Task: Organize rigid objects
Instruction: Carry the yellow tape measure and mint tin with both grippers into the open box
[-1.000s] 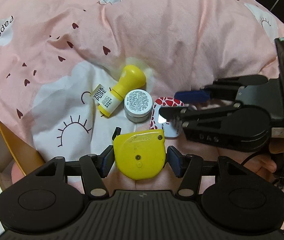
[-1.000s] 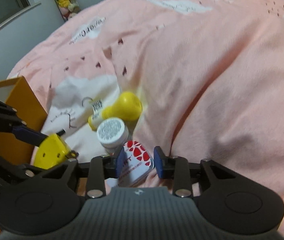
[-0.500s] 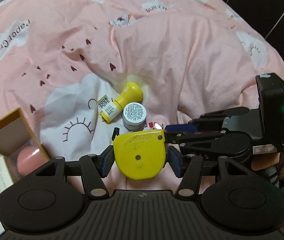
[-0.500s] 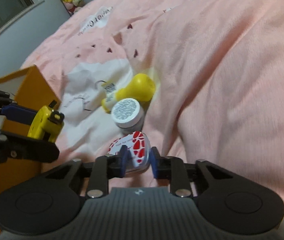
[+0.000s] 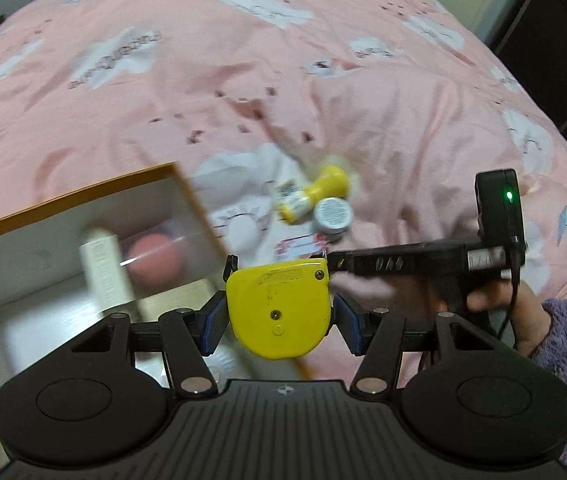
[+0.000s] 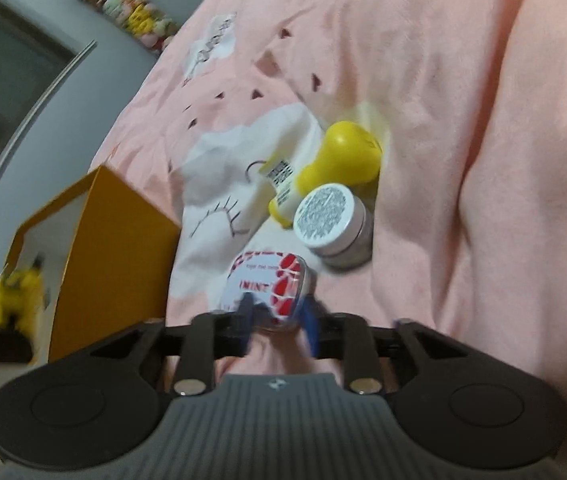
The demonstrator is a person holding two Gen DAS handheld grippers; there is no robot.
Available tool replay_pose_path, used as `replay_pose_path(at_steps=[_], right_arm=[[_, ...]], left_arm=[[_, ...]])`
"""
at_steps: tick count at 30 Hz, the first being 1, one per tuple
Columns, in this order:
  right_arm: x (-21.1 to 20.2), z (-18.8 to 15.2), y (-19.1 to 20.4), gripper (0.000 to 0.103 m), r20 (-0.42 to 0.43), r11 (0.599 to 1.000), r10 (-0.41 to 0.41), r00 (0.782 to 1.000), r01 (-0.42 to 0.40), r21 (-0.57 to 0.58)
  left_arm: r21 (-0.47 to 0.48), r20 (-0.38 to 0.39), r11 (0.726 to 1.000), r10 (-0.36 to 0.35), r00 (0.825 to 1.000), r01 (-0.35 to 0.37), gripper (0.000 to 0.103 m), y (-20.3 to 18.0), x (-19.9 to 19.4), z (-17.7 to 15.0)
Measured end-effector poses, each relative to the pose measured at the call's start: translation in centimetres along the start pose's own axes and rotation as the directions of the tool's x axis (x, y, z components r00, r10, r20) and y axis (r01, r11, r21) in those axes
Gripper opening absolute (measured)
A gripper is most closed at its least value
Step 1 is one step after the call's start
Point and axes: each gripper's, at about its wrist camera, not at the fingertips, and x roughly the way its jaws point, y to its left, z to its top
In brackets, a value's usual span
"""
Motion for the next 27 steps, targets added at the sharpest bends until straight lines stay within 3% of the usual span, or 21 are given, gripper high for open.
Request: replay_pose_path(at_steps=[6, 8, 9, 11, 19, 27], right_arm=[[2.5, 0.7, -0.3, 0.043, -0.023, 0.997, -0.006, 1.0, 0.007, 0.076], [2.3, 0.8, -0.1, 0.038, -0.019, 0.998, -0.011, 1.0, 0.012, 0.061], [2.1, 0.8, 0.0, 0.029, -0.016, 0.998, -0.013, 1.0, 0.014, 0.056], [1.2, 0.8, 0.3, 0.021, -0.003, 0.998, 0.002, 1.0, -0.002, 0.057], [-3.4, 0.4, 5.5, 0.016, 0.097, 0.993, 0.02, 0.995, -0.009, -0.117], [-9.0, 0.7, 11.4, 0.016, 0.21, 0.968, 0.102, 0.972, -0.048, -0.248]], left_arm=[[-0.043, -0.006, 0.997, 0.062, 0.998, -0.063, 0.065, 2.8, -1.1, -1.4], [-0.06, -0.012, 0.995, 0.077, 0.997, -0.077, 0.065, 3.8, -1.2, -1.8], [-0.067, -0.016, 0.994, 0.083, 0.996, -0.084, 0.065, 4.3, -1.2, -2.0], [-0.082, -0.028, 0.991, 0.102, 0.994, -0.104, 0.065, 5.3, -1.1, -2.3], [-0.06, -0.119, 0.988, 0.132, 0.984, -0.14, 0.065, 8.3, -0.2, -3.6], [-0.083, -0.206, 0.974, 0.192, 0.959, -0.213, 0.065, 8.5, 2.6, -4.2]])
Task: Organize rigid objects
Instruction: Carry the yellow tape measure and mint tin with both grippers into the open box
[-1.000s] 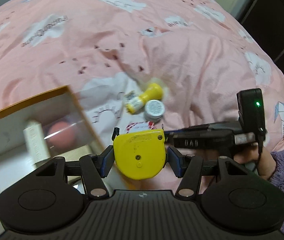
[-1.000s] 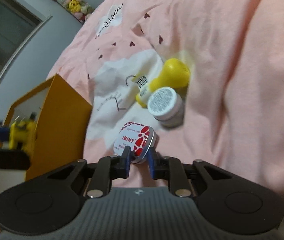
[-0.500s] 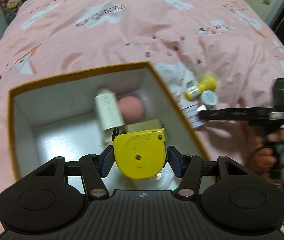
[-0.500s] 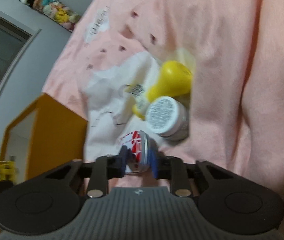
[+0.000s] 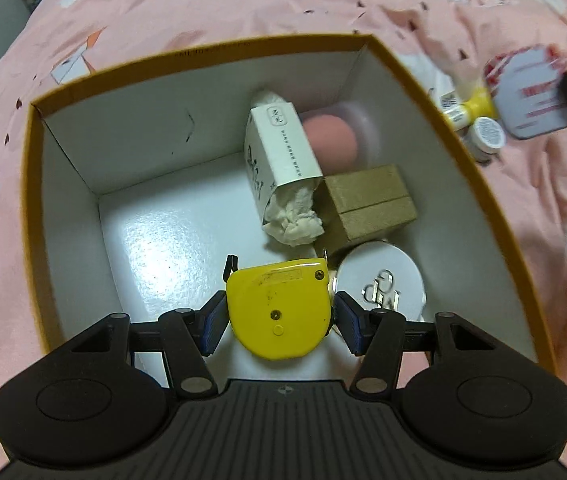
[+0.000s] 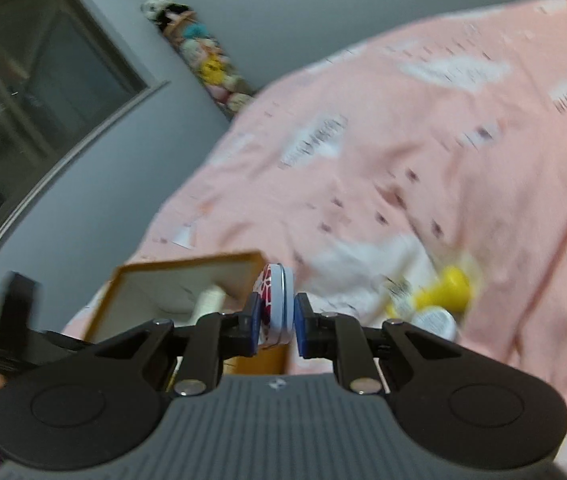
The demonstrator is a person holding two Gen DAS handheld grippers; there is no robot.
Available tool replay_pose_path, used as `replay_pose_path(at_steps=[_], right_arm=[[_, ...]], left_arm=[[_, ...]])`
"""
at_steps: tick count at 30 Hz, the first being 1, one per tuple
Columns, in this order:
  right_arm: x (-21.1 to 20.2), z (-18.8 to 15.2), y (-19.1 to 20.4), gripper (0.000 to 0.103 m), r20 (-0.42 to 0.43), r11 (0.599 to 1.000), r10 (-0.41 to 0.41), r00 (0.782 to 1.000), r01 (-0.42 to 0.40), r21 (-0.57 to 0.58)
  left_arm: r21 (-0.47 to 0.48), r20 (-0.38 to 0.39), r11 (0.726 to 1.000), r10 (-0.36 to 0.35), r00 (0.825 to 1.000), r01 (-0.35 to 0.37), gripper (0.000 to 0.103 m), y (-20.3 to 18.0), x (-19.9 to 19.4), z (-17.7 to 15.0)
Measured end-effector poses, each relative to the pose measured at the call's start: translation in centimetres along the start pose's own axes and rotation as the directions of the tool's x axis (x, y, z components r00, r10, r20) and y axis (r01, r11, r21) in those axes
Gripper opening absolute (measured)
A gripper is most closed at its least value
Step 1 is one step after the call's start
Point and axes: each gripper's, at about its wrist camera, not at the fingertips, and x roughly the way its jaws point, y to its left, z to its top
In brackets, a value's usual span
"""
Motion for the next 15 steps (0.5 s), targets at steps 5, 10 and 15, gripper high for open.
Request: replay_pose_path(at_steps=[5, 10, 15], right_arm=[[1.3, 0.3, 3.8, 0.016, -0.041, 0.995, 0.038, 0.998, -0.042, -0.096], [3.9, -0.3, 5.7, 0.016, -0.104, 0.99, 0.03, 0.994, -0.043, -0.132], [6.2, -0.8, 6.8, 0.016, -0.15, 0.987, 0.032, 0.988, -0.055, -0.153]], left_arm=[[-0.045, -0.013, 0.999, 0.002, 1.0, -0.002, 0.065, 0.8, 1.7, 0.3], [-0.09, -0.04, 0.996, -0.02, 0.999, 0.016, 0.065, 1.4, 3.0, 0.7], [-0.106, -0.039, 0.994, -0.031, 0.999, 0.027, 0.066, 1.8, 3.5, 1.2]])
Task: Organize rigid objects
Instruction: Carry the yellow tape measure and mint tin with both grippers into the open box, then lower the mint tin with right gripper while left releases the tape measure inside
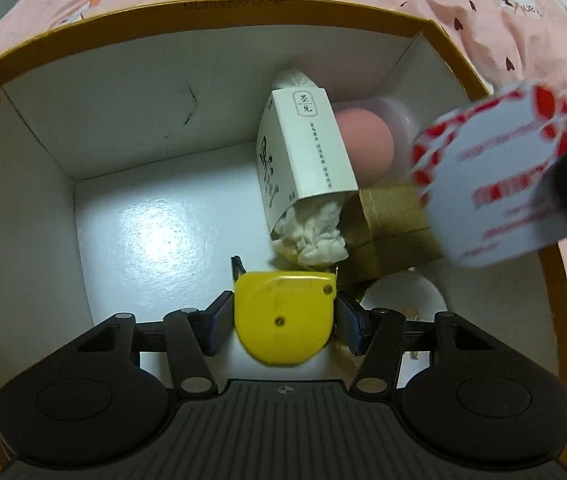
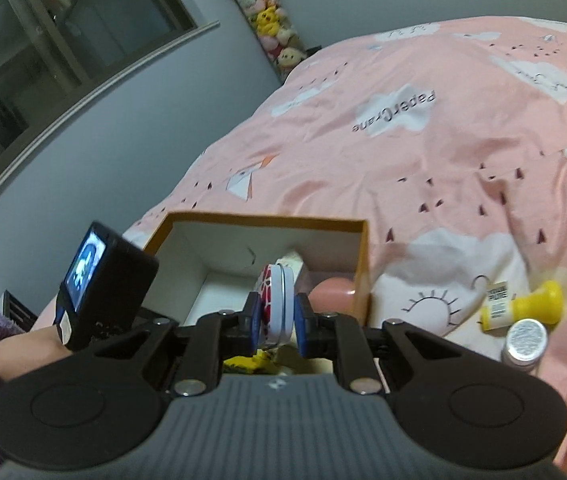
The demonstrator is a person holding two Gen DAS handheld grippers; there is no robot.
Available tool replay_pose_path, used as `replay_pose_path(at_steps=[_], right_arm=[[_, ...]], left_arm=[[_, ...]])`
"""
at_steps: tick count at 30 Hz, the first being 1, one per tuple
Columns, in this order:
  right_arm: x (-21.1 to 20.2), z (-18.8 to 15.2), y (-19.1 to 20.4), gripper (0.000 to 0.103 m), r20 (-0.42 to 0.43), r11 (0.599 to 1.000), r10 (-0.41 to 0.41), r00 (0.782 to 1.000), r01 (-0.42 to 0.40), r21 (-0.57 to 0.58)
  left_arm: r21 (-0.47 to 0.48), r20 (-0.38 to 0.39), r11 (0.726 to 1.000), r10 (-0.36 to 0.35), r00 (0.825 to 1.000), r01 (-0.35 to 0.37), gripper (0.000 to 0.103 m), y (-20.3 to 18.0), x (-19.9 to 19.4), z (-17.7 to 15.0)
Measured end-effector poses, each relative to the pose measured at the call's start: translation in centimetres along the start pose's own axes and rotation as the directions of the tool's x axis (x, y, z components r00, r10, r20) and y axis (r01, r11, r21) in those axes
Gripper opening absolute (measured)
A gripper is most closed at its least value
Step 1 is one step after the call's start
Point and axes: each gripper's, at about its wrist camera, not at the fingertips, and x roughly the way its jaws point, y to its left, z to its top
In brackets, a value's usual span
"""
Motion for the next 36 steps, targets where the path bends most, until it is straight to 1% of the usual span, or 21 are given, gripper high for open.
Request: replay_pose_path(at_steps=[4, 7, 8, 9, 10, 12, 14, 15, 17, 19, 22, 24, 25, 27, 29, 31, 34, 36], right_arm=[[0.9, 0.0, 0.5, 0.016, -0.021, 1.0, -0.003, 1.0, 0.003, -0.017], [1.3, 0.3, 0.6, 0.016, -0.023, 1.0, 0.002, 1.0, -0.002, -0.014], [1.5, 0.4, 0.7, 0.016, -0.023, 1.0, 0.005, 1.0, -0.005, -0.014], [1.8, 0.6, 0.9, 0.016, -0.023, 1.0, 0.009, 1.0, -0.009, -0.013], [2.1, 0.8, 1.1, 0.016, -0.026, 1.0, 0.014, 1.0, -0.014, -0.012], [2.9, 1.2, 1.6, 0.016, -0.035, 1.0, 0.029, 0.999, -0.029, -0.01], [4.2, 1.6, 2.4, 0.016, -0.05, 0.999, 0.04, 0.998, -0.041, -0.025], [4.8, 1.7, 2.8, 0.016, -0.057, 0.999, 0.038, 0.998, -0.04, -0.034], [6.1, 2.2, 3.3, 0.016, -0.067, 0.999, 0.034, 0.997, -0.036, -0.034], [7.4, 2.6, 3.6, 0.016, -0.08, 0.999, 0.028, 0.996, -0.03, -0.027], [9.6, 2.8, 4.0, 0.016, -0.117, 1.0, 0.018, 0.993, -0.019, -0.009], [11.1, 2.6, 4.4, 0.016, -0.141, 1.0, -0.012, 0.99, 0.01, -0.02], [11.8, 2.5, 4.6, 0.016, -0.153, 0.999, -0.027, 0.988, 0.023, -0.027], [13.2, 2.4, 5.0, 0.016, -0.175, 0.999, -0.041, 0.984, 0.036, -0.032], [14.3, 2.4, 5.0, 0.016, -0.193, 0.999, -0.047, 0.98, 0.042, -0.028], [15.1, 2.4, 4.9, 0.016, -0.216, 0.998, -0.059, 0.975, 0.054, -0.027], [15.7, 2.5, 5.0, 0.017, -0.218, 0.997, -0.073, 0.973, 0.065, -0.045], [15.6, 2.5, 5.5, 0.018, -0.211, 0.99, -0.119, 0.97, 0.1, -0.095]], left_arm=[[-0.009, 0.003, 0.999, -0.043, 0.999, 0.043, 0.069, 0.8, -1.1, 0.3], [0.002, 0.042, 0.997, -0.078, 0.996, 0.078, 0.069, 1.8, -3.6, 0.1], [0.009, 0.06, 0.996, -0.084, 0.995, 0.084, 0.069, 2.1, -4.4, 0.1], [0.02, 0.079, 0.995, -0.099, 0.992, 0.098, 0.065, 2.4, -5.2, 0.0], [0.027, 0.096, 0.993, -0.115, 0.989, 0.113, 0.064, 2.8, -6.1, 0.0], [0.046, 0.121, 0.991, -0.128, 0.984, 0.124, 0.059, 3.4, -7.7, 0.1], [0.077, 0.158, 0.991, -0.117, 0.981, 0.106, 0.058, 3.4, -9.0, 0.1], [0.095, 0.175, 0.993, -0.082, 0.981, 0.066, 0.057, 3.4, -9.5, 0.1], [0.127, 0.229, 0.992, -0.015, 0.973, -0.015, 0.057, 3.8, -10.5, 0.1], [0.117, 0.257, 0.992, 0.005, 0.966, -0.036, 0.057, 4.8, -11.0, 0.1], [0.062, 0.31, 0.998, -0.009, 0.951, -0.011, 0.057, 6.4, -11.8, 0.4], [0.044, 0.337, 0.999, -0.027, 0.941, 0.013, 0.056, 7.2, -11.9, 0.5], [0.038, 0.342, 0.999, -0.033, 0.939, 0.022, 0.054, 7.1, -11.7, 0.8], [0.03, 0.357, 0.999, -0.02, 0.934, 0.01, 0.046, 7.3, -11.7, 0.9], [0.023, 0.372, 1.0, -0.022, 0.928, 0.015, 0.046, 7.4, -11.6, 1.1], [0.01, 0.376, 0.999, -0.039, 0.926, 0.038, 0.046, 7.7, -11.6, 1.1], [0.009, 0.379, 0.999, -0.04, 0.925, 0.039, 0.046, 7.9, -11.5, 0.9], [0.009, 0.374, 0.999, -0.048, 0.926, 0.048, 0.046, 7.8, -11.3, 0.9]])
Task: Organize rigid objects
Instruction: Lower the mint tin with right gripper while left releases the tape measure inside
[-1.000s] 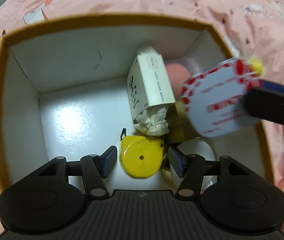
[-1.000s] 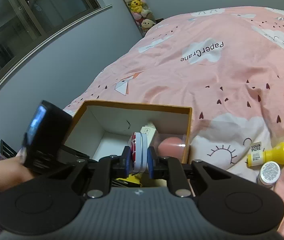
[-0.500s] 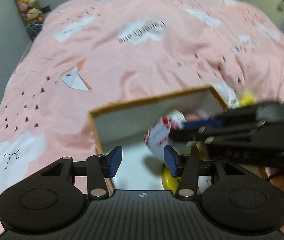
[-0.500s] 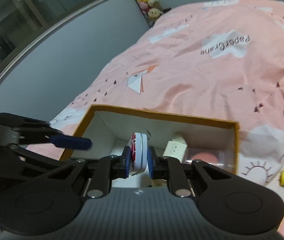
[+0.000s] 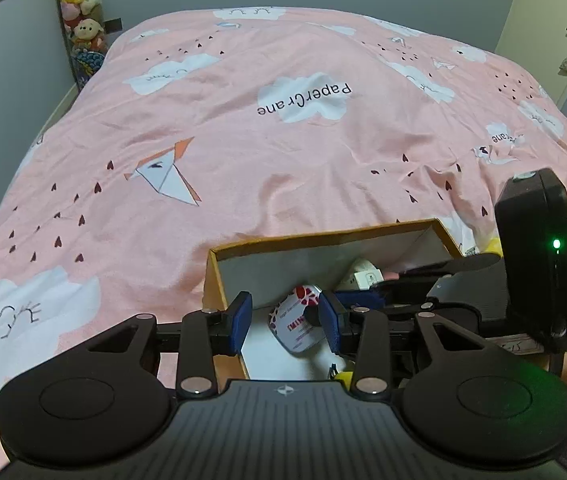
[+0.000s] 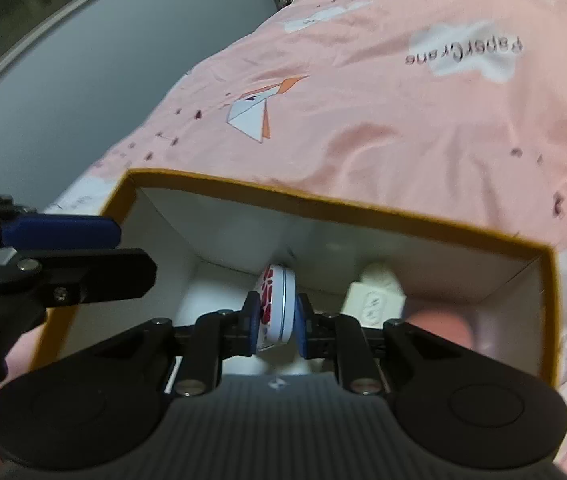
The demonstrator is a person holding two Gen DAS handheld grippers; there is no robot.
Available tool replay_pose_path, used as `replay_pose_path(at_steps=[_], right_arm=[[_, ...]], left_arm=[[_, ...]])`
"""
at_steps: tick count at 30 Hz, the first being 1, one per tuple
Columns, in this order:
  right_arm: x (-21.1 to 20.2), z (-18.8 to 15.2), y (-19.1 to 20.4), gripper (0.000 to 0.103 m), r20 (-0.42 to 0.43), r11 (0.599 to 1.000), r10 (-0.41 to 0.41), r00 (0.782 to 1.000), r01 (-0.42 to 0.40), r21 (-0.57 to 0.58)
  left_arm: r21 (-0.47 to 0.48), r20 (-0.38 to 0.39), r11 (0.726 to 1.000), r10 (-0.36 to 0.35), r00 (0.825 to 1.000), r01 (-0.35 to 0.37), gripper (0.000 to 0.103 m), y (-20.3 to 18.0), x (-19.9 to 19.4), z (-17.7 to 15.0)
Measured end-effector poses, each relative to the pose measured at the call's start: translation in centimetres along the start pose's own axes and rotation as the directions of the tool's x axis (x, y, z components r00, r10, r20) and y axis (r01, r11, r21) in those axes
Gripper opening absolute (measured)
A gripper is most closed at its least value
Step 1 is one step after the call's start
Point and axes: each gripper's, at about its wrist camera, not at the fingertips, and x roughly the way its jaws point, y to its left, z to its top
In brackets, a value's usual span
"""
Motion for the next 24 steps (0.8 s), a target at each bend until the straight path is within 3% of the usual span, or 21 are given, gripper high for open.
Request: replay_pose_path(at_steps=[5, 14, 20, 24], right_arm=[[-0.5, 0.0, 0.2, 0.017, 0.0, 0.997, -0.056, 0.998, 0.056, -0.056], [-2.3, 0.0, -0.2, 0.016, 0.023, 0.996, -0.055, 0.998, 0.057, -0.066], [-3.3, -0.3, -0.2, 0.004, 0.029, 0.993, -0.061, 0.998, 0.064, -0.098], [-4.0, -0.7, -0.1, 0.004, 0.033, 0.991, -0.06, 0.998, 0.063, -0.118]], left_arm=[[-0.001, 0.0, 1.0, -0.007, 1.0, 0.007, 0.046, -0.3, 0.0, -0.3], [-0.005, 0.006, 1.0, -0.006, 1.0, 0.006, 0.047, -0.9, -0.5, -0.2], [0.001, 0.012, 1.0, -0.012, 1.0, 0.012, 0.047, -1.8, -0.8, -0.2], [0.006, 0.01, 1.0, -0.024, 1.0, 0.024, 0.047, -2.6, -0.9, -0.1]])
